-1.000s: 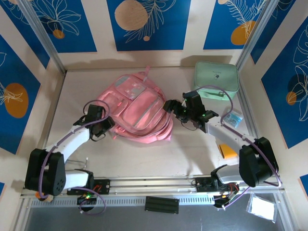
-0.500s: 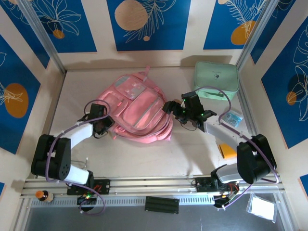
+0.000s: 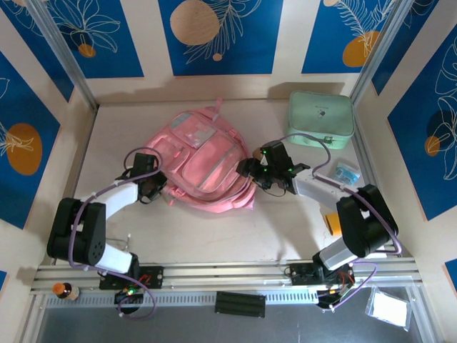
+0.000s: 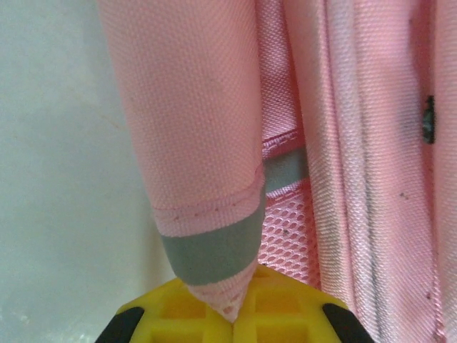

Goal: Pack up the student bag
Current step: Rotate the student bag at the top-center of the table.

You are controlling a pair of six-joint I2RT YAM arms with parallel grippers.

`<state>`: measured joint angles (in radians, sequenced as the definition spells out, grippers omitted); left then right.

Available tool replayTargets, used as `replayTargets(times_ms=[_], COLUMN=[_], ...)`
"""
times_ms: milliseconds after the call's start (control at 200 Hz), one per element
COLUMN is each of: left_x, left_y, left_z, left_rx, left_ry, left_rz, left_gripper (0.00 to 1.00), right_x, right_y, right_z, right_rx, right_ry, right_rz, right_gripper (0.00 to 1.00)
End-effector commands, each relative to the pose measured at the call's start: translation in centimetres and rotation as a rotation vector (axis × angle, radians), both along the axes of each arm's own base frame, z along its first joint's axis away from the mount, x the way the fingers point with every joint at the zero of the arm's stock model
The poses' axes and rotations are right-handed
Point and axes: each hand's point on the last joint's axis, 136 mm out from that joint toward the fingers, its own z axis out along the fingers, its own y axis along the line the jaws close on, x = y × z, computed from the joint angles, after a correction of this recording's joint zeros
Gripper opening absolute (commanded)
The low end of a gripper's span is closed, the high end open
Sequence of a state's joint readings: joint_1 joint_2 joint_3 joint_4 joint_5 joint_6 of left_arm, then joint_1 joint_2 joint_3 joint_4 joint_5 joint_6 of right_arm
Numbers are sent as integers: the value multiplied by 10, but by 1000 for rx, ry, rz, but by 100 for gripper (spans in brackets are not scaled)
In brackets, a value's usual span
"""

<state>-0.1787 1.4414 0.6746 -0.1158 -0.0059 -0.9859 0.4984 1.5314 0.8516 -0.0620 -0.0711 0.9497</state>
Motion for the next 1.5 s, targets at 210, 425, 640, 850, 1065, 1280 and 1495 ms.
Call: replayTargets(times_ms=[210, 425, 640, 850, 1065, 1280, 1495], left_x=[3, -5, -8, -5, 1, 13, 17], left_y=[-25, -38, -37, -37, -52, -74, -87], left_z=[61, 74, 60, 66, 81, 98, 95], left_rx=[-85, -123, -150, -179, -221, -241, -258], left_ry=[-132, -168, -168, -193, -221, -249, -244], left_rz=[-133, -151, -105, -62, -35, -47, -89], left_gripper=[0, 0, 0, 0, 0, 0, 0], right_x=[44, 93, 98, 71, 19, -43, -71], right_y=[26, 14, 9, -25, -11, 62, 125], right_z=[-15, -29, -6, 32, 51, 59, 37], right_rx=[-53, -149, -172, -251, -307, -308, -364], right_ry=[-47, -65, -139, -189, -238, -331, -421], right_rz=[70, 16, 35, -58, 2, 249, 504], right_gripper=[52, 52, 62, 70, 69, 57, 42])
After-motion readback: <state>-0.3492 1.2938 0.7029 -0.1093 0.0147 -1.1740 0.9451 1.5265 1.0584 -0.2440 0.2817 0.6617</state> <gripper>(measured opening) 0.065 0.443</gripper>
